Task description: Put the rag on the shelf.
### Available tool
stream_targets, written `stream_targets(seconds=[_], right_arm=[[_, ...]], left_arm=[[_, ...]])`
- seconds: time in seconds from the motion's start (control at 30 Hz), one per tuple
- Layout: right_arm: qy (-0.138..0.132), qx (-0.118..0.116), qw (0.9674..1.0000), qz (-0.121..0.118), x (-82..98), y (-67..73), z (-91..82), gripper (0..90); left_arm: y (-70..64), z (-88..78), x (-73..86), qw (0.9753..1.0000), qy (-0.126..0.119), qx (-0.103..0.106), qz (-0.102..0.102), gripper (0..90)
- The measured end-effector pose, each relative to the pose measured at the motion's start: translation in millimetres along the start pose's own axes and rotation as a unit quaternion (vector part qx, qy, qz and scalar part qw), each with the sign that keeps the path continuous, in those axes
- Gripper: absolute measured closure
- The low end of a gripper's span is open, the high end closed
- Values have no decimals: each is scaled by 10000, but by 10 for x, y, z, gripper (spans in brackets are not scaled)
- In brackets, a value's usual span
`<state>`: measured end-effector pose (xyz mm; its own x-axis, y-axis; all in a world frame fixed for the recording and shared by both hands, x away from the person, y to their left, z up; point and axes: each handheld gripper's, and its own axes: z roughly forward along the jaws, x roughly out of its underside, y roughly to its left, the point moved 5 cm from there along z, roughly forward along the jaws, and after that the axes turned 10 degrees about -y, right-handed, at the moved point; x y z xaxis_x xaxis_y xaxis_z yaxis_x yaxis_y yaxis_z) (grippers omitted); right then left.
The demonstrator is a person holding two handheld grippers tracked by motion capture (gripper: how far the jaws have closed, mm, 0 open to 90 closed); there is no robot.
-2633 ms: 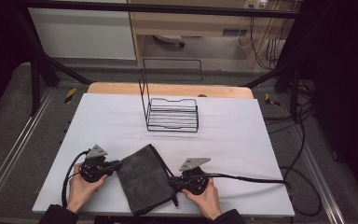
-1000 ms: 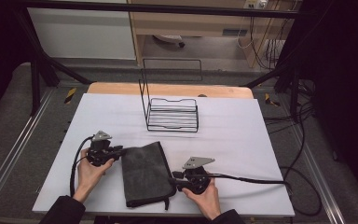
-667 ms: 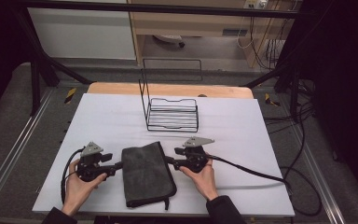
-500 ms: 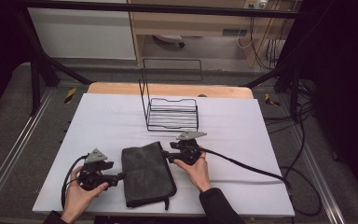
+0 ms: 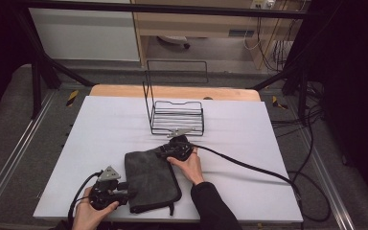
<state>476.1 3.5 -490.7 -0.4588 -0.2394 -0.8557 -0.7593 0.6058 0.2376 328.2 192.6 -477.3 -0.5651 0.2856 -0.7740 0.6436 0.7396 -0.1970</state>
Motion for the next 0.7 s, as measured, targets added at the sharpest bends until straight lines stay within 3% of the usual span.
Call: stream_targets(seconds=[0.1,0.13,0.2,0.33,0.47,0.7], right_arm=[[101,-203,9996,145,6,23,-2,663],[101,-203,9996,145,6,23,-2,663],[130,-236,9995,165,-1,29,-16,754],[24,-61,9999,153,-2,49,-55,794],[-102,286,9994,180,10,61,-151,799],[-185,885,9956,251,48,30,-403,799]], left_arm=[[-10,18,16,10000,19,-4,-66,575],[-13,25,20,10000,-2,-9,-73,575],[-14,23,19,10000,4,12,-82,597],[-5,20,8,9999,-18,30,-106,609],[0,11,-10,9999,-96,1,-71,600],[-25,20,-47,9999,-157,41,-36,579]])
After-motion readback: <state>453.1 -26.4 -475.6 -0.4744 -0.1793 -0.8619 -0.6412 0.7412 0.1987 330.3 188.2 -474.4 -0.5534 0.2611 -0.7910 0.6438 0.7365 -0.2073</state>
